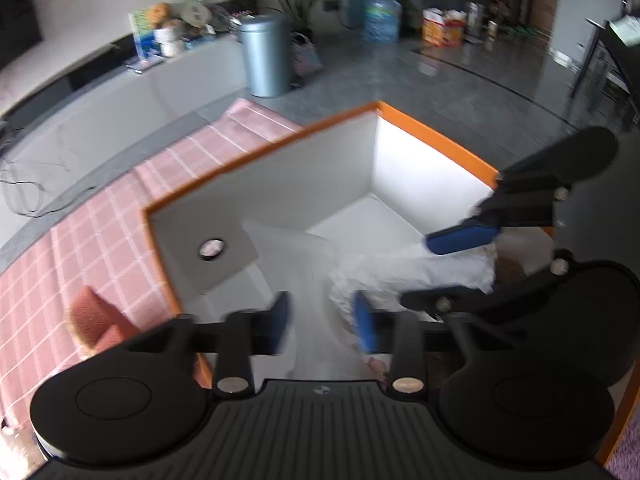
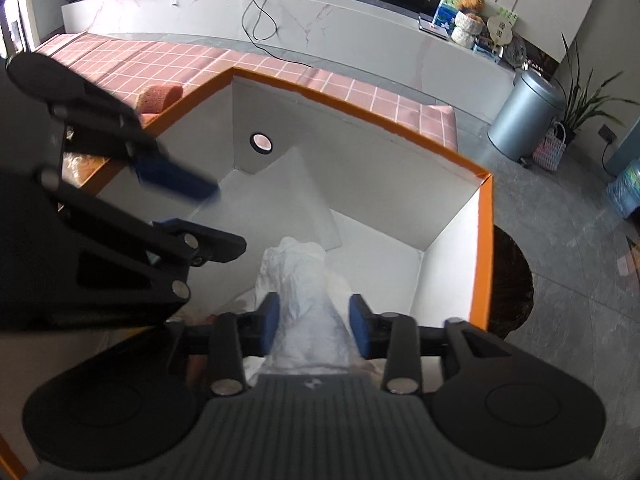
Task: Organize soft objects
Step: 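Carry the plastic bag and tissue with both tools over the box, then open both tools to drop the bag and tissue into the box, withdraw, then grasp the orange crocheted strawberry with the right tool while the left grasps the yellow cloth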
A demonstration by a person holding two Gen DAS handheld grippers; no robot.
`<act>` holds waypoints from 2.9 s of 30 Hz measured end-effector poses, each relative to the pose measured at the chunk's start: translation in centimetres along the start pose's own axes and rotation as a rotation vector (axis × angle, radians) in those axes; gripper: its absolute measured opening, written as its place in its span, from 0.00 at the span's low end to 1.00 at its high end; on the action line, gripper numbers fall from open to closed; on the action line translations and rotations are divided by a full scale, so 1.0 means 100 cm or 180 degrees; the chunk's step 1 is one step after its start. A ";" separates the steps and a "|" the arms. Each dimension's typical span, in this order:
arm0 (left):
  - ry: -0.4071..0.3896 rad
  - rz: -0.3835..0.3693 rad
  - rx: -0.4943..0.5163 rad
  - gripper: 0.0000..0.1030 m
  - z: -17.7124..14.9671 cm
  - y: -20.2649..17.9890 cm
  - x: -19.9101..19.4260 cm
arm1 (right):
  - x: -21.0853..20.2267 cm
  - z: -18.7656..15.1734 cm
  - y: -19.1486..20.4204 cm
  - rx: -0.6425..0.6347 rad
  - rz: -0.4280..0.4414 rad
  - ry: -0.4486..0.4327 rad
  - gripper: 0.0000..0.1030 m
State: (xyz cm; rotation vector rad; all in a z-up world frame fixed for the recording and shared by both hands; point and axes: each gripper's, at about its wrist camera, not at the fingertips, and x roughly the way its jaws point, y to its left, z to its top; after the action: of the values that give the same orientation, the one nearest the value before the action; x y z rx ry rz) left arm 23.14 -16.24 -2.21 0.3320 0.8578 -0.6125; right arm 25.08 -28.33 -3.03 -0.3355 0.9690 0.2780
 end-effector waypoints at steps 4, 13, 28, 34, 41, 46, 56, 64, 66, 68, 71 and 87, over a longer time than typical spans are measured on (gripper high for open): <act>-0.0096 -0.0003 -0.0130 0.74 -0.001 0.008 -0.011 | -0.012 -0.001 0.002 -0.0034 0.0027 -0.0076 0.50; -0.0226 0.0057 -0.0238 0.75 -0.004 0.011 -0.031 | -0.037 0.002 0.009 -0.0129 -0.0058 -0.0245 0.66; -0.0559 0.0121 -0.0441 0.75 -0.025 0.013 -0.080 | -0.074 -0.012 0.029 -0.0113 -0.0341 -0.0456 0.79; -0.0637 0.0109 -0.0523 0.75 -0.038 0.014 -0.096 | -0.084 -0.021 0.039 -0.0014 -0.0421 -0.0536 0.80; -0.0816 0.0090 -0.0677 0.74 -0.060 0.018 -0.117 | -0.110 -0.034 0.065 0.0152 -0.0457 -0.0856 0.81; -0.0949 0.0108 -0.0738 0.74 -0.078 0.023 -0.134 | -0.121 -0.041 0.094 0.0170 -0.0369 -0.1104 0.80; -0.0998 0.0289 -0.1043 0.72 -0.128 0.052 -0.156 | -0.123 -0.041 0.146 0.0185 -0.0140 -0.1335 0.69; -0.1038 0.0546 -0.1338 0.49 -0.174 0.069 -0.158 | -0.109 -0.039 0.192 0.0127 -0.0052 -0.1430 0.62; -0.1004 0.0679 -0.1423 0.38 -0.185 0.073 -0.158 | -0.103 -0.040 0.201 0.0105 -0.0015 -0.1420 0.61; -0.0937 0.0701 -0.1527 0.33 -0.196 0.078 -0.156 | -0.096 -0.041 0.208 0.0113 0.0047 -0.1372 0.58; -0.0871 0.0672 -0.1688 0.29 -0.213 0.087 -0.155 | -0.082 -0.043 0.216 0.0156 0.0127 -0.1281 0.55; -0.0790 0.0502 -0.1672 0.28 -0.241 0.093 -0.139 | -0.027 -0.048 0.240 0.0078 0.0328 -0.0828 0.47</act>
State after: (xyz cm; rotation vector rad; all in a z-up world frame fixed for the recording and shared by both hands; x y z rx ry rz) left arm 7.48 8.36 -5.90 -0.1506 0.7138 -0.2576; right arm 10.99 -8.55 -6.90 -0.2207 0.7334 0.3935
